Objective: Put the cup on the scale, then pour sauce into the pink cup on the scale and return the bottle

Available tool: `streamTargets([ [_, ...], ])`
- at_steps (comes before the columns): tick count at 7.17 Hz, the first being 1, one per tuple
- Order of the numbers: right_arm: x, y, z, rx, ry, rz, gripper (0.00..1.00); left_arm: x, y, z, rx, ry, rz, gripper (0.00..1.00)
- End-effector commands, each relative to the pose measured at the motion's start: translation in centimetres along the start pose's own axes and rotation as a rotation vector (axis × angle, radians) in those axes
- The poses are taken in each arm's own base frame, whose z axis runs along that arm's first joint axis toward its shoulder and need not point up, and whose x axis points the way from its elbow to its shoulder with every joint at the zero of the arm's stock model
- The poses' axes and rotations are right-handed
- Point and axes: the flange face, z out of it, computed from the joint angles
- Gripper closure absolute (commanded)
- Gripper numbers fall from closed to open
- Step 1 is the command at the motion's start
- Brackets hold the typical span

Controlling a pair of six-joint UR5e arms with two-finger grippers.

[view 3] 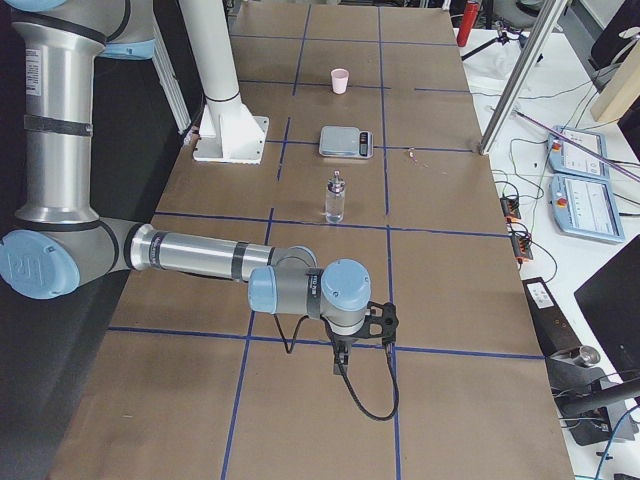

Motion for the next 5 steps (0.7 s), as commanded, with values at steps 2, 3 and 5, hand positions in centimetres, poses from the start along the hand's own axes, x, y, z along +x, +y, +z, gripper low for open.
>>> streamTargets([
  [2, -0.7, -0.1, -0.5, 0.011, -0.006, -0.013, 0.0, 11.0, -1.6, -3.7, 0.15, 0.051, 0.278, 0.0],
  [3, -0.7, -0.1, -0.5, 0.013, -0.004, -0.015, 0.0, 13.1, -1.1, -3.9, 0.167, 0.113, 0.336, 0.0],
  [5, -0.7, -0.1, -0.6, 0.014, -0.006, -0.025, 0.0, 19.1, -0.3, -3.8, 0.176, 0.278, 0.328, 0.0],
])
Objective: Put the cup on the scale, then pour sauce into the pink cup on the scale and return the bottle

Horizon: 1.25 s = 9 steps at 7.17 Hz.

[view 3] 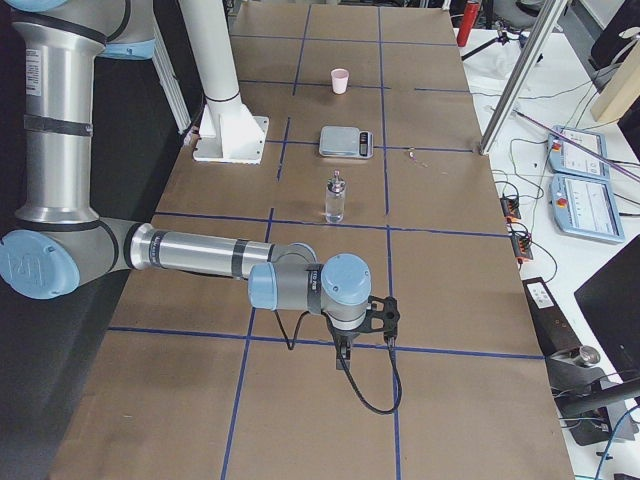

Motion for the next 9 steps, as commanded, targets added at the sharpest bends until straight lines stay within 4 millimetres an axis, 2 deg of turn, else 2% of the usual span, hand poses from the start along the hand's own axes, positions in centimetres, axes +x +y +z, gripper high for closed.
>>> streamTargets([
  [1, -0.1, 0.0, -0.1, 0.002, -0.001, -0.01, 0.0, 6.9, -1.0, 2.8, 0.059, 0.102, -0.018, 0.0],
  [4, -0.2, -0.1, -0.2, 0.017, 0.0, -0.027, 0.0, 14.9, -0.8, 10.3, 0.06, 0.096, -0.228, 0.0],
  [5, -0.2, -0.1, -0.2, 0.017, 0.002, -0.027, 0.0, 15.9, -1.2, 10.8, 0.072, 0.089, -0.238, 0.0],
  [6, -0.3, -0.3, -0.3, 0.019, 0.0, -0.029, 0.0, 14.8, -0.8, 11.8, 0.058, 0.062, -0.403, 0.0],
  [7, -0.3, -0.3, -0.3, 0.018, 0.0, -0.028, 0.0, 14.5, -1.2, 13.5, 0.033, 0.06, -0.556, 0.0],
  [8, -0.4, -0.3, -0.4, 0.02, 0.0, -0.031, 0.0, 15.4, -0.2, 15.2, -0.003, 0.051, -0.547, 0.0],
  [9, -0.3, -0.3, -0.3, 0.019, 0.0, -0.03, 0.0, 17.1, 1.6, 17.9, -0.003, -0.011, -0.52, 0.0],
])
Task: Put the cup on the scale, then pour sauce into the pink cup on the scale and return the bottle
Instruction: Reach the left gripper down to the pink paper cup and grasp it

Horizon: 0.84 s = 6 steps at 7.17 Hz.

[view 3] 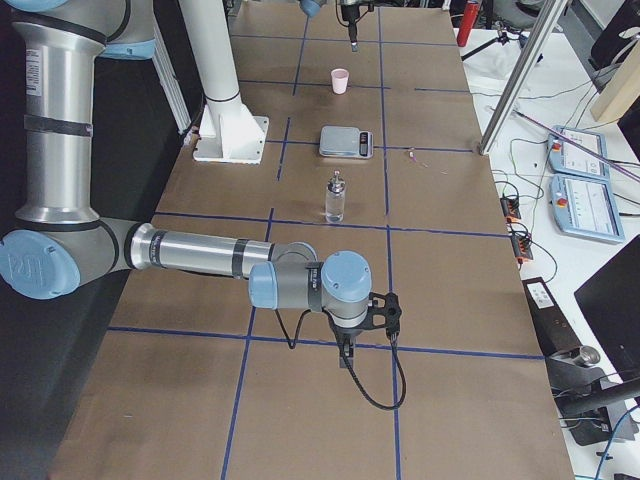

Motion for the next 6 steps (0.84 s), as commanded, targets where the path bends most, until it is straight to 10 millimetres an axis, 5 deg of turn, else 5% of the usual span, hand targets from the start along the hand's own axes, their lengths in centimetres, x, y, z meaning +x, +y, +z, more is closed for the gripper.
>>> streamTargets([
  [1, 0.0, 0.0, 0.0, 0.0, 0.0, 0.0, 0.0, 0.8, 3.2, 3.7, -0.013, -0.075, 0.009, 0.0],
  [6, 0.0, 0.0, 0.0, -0.001, -0.002, 0.002, 0.0, 1.5, 4.9, 4.8, -0.073, -0.072, 0.02, 0.0],
])
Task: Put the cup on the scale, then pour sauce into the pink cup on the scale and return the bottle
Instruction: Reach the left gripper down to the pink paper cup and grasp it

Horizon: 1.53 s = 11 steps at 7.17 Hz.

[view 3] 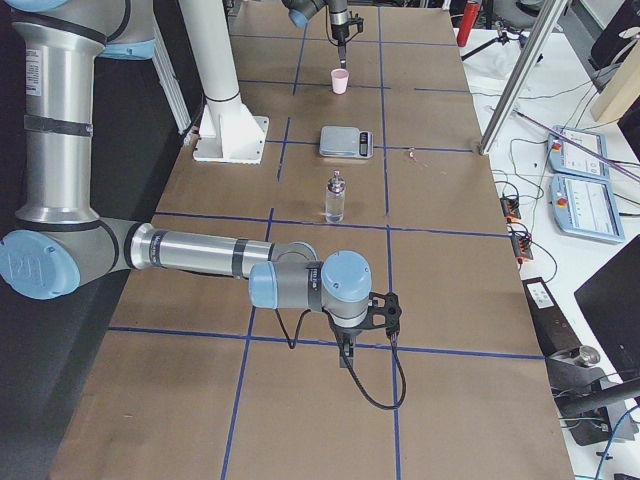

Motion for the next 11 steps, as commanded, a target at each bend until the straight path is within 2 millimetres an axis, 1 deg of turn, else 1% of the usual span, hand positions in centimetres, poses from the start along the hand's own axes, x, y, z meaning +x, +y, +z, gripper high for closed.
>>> streamTargets([
  [1, 0.0, 0.0, 0.0, -0.001, 0.0, 0.001, 0.0, 0.7, 0.8, 0.6, -0.035, 0.011, 0.012, 0.0],
  [2, 0.1, 0.0, 0.1, -0.002, 0.0, 0.002, 0.0, 1.2, 1.4, 0.9, -0.057, 0.018, 0.02, 0.0],
  [3, 0.1, 0.0, 0.1, -0.002, 0.0, 0.002, 0.0, 1.3, 1.5, 1.1, -0.066, 0.02, 0.022, 0.01],
  [4, 0.1, 0.0, 0.1, -0.002, 0.0, 0.002, 0.0, 1.7, 1.3, 1.3, -0.066, 0.02, 0.022, 0.03],
  [5, 0.1, 0.0, 0.1, -0.001, 0.0, 0.001, 0.0, 2.9, 0.5, 1.8, -0.076, -0.002, 0.011, 0.1],
  [6, 0.0, -0.1, 0.0, -0.001, 0.001, 0.001, 0.0, 4.7, -0.2, 1.8, -0.083, -0.015, 0.002, 0.23],
  [7, 0.1, 0.0, 0.1, -0.002, 0.002, 0.002, 0.0, 4.8, -0.3, 1.8, -0.084, -0.016, 0.002, 0.45],
  [8, 0.1, 0.0, 0.1, -0.003, 0.002, 0.003, 0.0, 4.7, -0.3, 1.8, -0.083, -0.019, -0.004, 0.74],
  [9, 0.1, 0.0, 0.1, -0.003, 0.002, 0.003, 0.0, 4.6, -0.3, 2.0, -0.081, -0.023, -0.004, 0.98],
  [10, 0.2, 0.1, 0.2, -0.004, 0.002, 0.004, 0.0, 4.8, -0.2, 1.8, -0.081, -0.019, -0.001, 1.0],
  [11, 0.2, 0.1, 0.2, -0.004, 0.002, 0.004, 0.0, 5.3, -0.1, 1.3, -0.078, -0.007, -0.001, 1.0],
])
